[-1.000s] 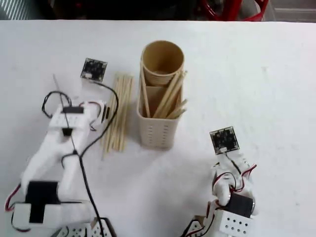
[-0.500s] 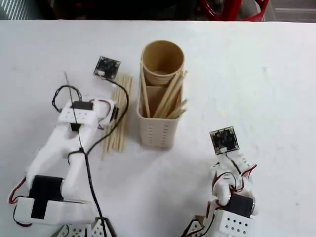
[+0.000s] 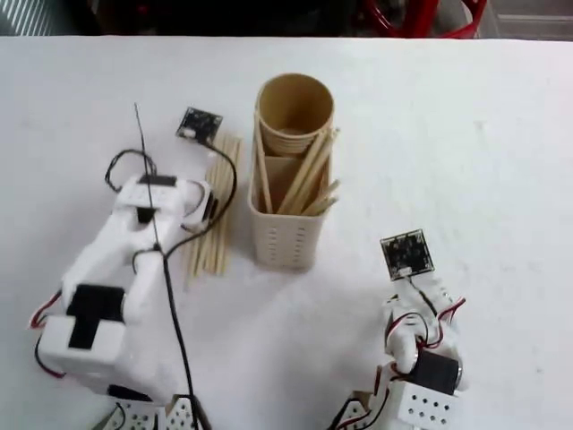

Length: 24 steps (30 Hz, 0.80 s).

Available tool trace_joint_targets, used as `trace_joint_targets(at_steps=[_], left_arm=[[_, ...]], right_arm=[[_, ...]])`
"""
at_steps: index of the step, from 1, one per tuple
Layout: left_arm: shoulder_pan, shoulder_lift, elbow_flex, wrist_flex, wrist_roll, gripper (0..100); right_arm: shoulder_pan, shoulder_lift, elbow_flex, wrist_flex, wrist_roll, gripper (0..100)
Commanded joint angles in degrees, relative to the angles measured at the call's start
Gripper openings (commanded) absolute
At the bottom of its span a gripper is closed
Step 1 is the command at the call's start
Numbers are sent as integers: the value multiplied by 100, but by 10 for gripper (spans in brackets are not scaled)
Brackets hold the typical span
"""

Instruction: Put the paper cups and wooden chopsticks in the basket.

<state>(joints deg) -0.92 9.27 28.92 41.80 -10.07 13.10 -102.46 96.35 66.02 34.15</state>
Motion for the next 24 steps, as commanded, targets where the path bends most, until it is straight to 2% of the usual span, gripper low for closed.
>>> trace_joint_targets(at_steps=[1, 6, 20, 24], left_arm=[[-84, 268, -651, 404, -18, 142], [-277, 356, -800, 571, -9, 142], [-171, 321, -835, 571, -18, 141], [-163, -119, -651, 598, -62, 94]], right_arm=[[22, -31, 53, 22, 26, 57], [22, -31, 53, 22, 26, 57], [22, -31, 53, 22, 26, 57], [22, -31, 53, 22, 26, 57]])
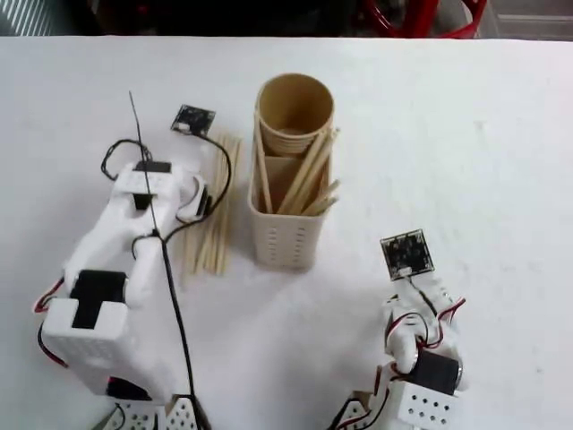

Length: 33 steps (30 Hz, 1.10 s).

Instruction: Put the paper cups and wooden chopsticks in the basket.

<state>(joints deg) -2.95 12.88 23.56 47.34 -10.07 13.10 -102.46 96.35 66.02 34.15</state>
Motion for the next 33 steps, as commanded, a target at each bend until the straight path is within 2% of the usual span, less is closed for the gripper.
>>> trace_joint_targets(at_steps=[1, 8, 19, 23, 28, 33], left_arm=[[48, -655, 9, 18, -62, 89], [453, -1780, 1213, -580, -53, 116], [338, -1692, 1222, -598, -9, 116], [338, -954, 765, -475, 0, 116], [242, 48, -334, 378, 316, 113], [127, 470, -870, 853, 431, 113]], right_arm=[[22, -31, 53, 22, 26, 57], [22, -31, 53, 22, 26, 57], [22, -31, 53, 22, 26, 57], [22, -31, 53, 22, 26, 57], [22, -31, 53, 22, 26, 57], [22, -31, 53, 22, 26, 57]])
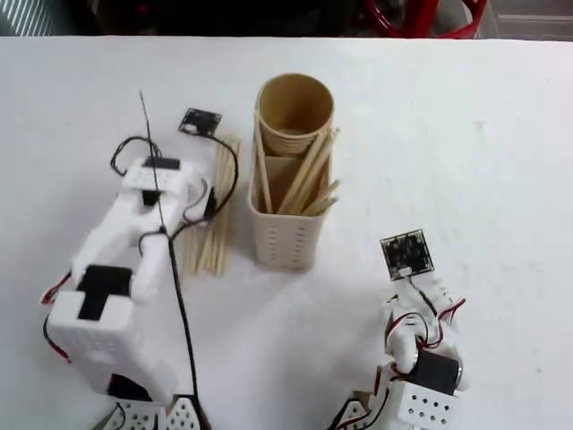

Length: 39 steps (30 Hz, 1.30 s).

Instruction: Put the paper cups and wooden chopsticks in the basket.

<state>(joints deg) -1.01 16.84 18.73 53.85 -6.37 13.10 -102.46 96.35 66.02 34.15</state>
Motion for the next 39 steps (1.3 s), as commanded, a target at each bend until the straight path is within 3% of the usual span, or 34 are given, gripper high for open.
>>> trace_joint_targets(at_steps=[1, 6, 11, 23, 39], left_arm=[[-57, 84, -404, 220, 62, 112], [-57, 92, -413, 255, 62, 110], [-40, 127, -457, 378, 53, 33], [-40, -4, -466, 510, 53, 21], [189, -3363, -519, 1178, 158, 21]], right_arm=[[22, -31, 53, 22, 26, 57], [22, -31, 53, 22, 26, 57], [22, -31, 53, 22, 26, 57], [22, -31, 53, 22, 26, 57], [22, -31, 53, 22, 26, 57]])
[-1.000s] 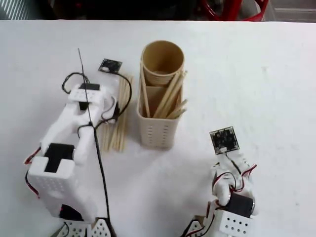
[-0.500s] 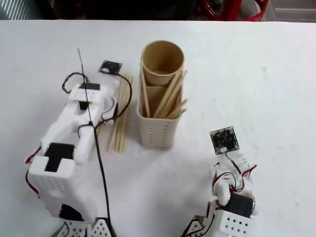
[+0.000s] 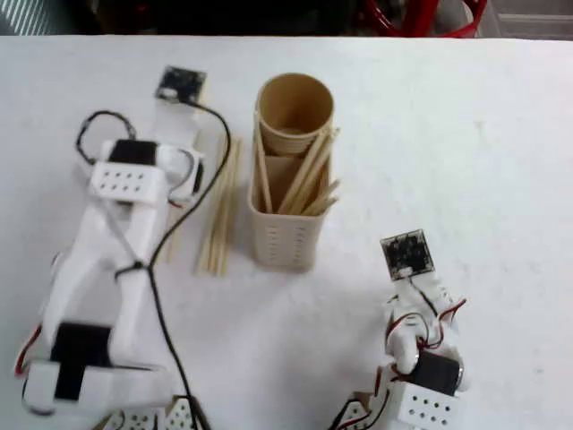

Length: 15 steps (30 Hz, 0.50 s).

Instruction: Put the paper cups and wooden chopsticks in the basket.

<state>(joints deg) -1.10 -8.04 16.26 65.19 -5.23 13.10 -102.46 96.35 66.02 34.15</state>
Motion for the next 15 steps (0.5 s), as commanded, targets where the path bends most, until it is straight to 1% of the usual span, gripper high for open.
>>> trace_joint_targets(at_steps=[1, 5, 6, 8, 10, 15], left_arm=[[330, -1103, -369, 70, 26, 21], [936, -1824, -1160, 316, 9, 22], [1112, -1903, -1433, 360, -114, 22], [1525, -1921, -2004, 387, -510, 22], [1868, -1921, -2541, 369, -738, 22], [2651, -1903, -3921, 255, -782, 23]], right_arm=[[22, -31, 53, 22, 26, 57], [22, -31, 53, 22, 26, 57], [22, -31, 53, 22, 26, 57], [22, -31, 53, 22, 26, 57], [22, -31, 53, 22, 26, 57], [22, -31, 53, 22, 26, 57]])
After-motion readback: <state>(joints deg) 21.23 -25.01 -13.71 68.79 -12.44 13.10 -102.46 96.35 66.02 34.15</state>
